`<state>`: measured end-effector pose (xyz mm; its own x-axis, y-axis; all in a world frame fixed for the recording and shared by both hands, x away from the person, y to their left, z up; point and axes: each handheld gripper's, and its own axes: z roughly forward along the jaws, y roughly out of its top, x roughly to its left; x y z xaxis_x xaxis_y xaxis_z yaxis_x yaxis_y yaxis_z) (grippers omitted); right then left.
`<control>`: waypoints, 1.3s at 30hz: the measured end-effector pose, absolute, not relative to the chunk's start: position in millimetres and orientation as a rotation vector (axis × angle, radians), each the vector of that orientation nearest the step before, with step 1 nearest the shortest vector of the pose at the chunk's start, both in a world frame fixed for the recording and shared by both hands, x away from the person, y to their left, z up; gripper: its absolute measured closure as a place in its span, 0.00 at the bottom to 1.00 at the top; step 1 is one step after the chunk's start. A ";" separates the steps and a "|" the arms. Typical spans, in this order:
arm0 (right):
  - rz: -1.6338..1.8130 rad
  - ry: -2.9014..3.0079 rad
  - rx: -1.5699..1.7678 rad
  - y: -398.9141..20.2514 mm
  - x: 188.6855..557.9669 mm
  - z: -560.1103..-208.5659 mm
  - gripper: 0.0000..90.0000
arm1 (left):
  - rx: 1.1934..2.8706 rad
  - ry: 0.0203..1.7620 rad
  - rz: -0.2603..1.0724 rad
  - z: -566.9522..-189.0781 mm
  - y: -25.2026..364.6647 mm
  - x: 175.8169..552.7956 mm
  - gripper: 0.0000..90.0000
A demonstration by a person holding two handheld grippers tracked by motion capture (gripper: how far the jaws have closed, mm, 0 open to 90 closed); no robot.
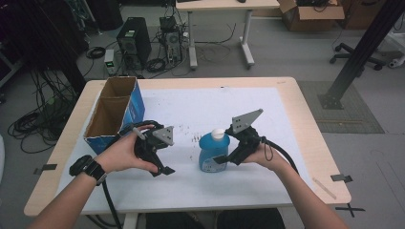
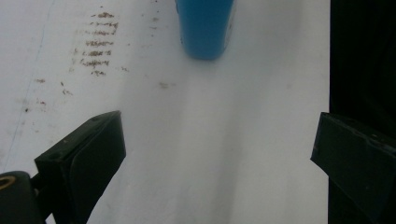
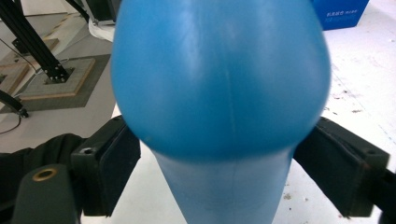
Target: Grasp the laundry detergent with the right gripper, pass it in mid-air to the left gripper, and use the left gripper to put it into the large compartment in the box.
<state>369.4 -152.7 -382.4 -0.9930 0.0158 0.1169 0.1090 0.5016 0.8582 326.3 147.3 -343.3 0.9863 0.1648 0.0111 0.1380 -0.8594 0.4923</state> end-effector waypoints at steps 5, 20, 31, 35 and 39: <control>-1.507 -2.637 -0.105 -151.9 369.8 -385.0 0.20 | 2.620 0.216 0.069 -343.8 147.2 327.0 0.04; -1.513 -2.616 -0.074 -149.9 369.3 -385.4 0.30 | 2.619 0.215 0.068 -343.5 147.0 326.4 0.04; -1.512 -2.617 -0.081 -150.0 369.6 -386.2 0.33 | 2.620 0.212 0.066 -343.5 147.2 326.4 0.04; -1.516 -2.619 -0.084 -150.0 370.4 -386.8 0.33 | 2.620 0.210 0.066 -343.5 146.8 326.2 0.04; -1.528 -2.621 -0.082 -150.5 370.6 -386.3 0.35 | 2.622 0.212 0.066 -343.5 146.7 325.9 0.04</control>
<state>370.6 -150.5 -386.3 -0.9928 -0.0073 0.1192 0.1001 0.4932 0.8641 325.9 146.7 -343.5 0.9867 0.1625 0.0074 0.1380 -0.8606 0.4903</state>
